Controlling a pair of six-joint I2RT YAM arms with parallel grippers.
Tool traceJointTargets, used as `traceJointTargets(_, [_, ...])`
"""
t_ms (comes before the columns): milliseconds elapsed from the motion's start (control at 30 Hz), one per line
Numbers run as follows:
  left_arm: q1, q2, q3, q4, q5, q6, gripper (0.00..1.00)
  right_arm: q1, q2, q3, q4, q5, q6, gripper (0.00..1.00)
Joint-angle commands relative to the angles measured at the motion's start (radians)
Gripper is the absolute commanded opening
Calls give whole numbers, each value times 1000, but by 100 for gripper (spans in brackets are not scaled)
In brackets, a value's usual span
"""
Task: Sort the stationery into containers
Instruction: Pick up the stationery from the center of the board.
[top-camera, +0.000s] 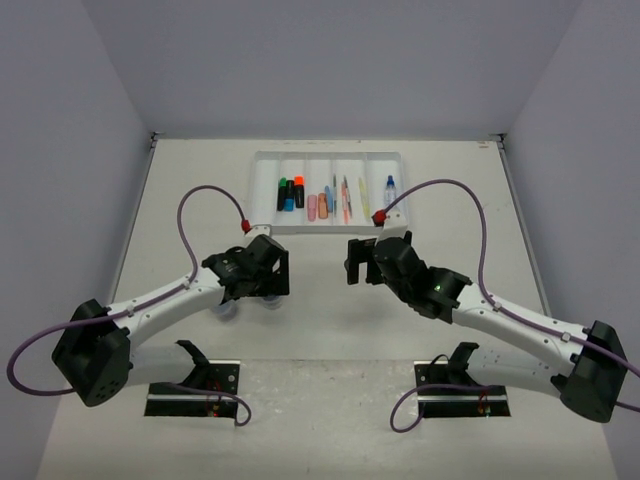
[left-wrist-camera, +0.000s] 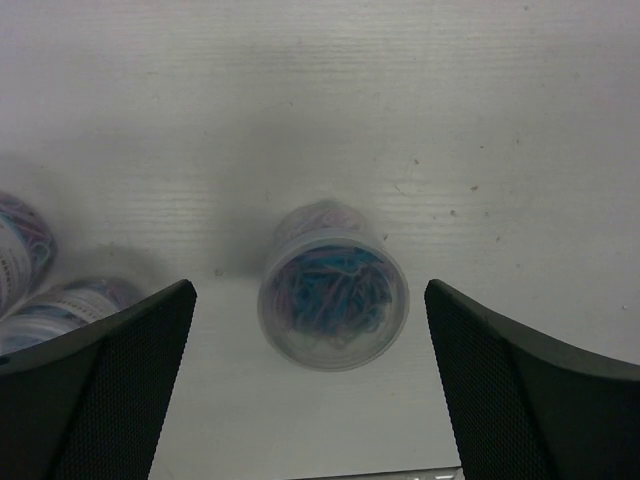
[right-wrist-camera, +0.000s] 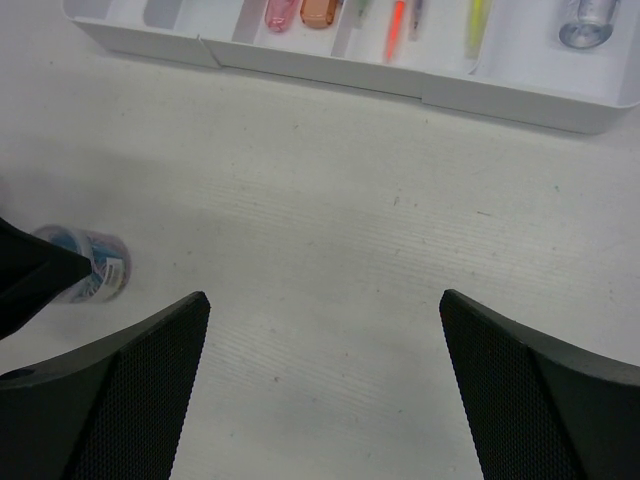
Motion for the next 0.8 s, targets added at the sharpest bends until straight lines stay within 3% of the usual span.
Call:
traceJointTargets(0, [-4,52,15,103,74,45,94,-3,25,-4,-1,31,16,99])
traceJointTargets(67, [-5,53,14,107,81,48,91,-3,34,-3,-1,31,15,99])
traceJointTargets(267, [-5,28,-21,97,90,63,63,-3,68,11,0,22,15,99])
traceJointTargets(567, [-5,27,-1,87,80,100,4,-3,72,11,3,17,13,99])
traceJointTargets(767, [2,78,224,59,-46,72,0,-6,66,7,9,26,19,99])
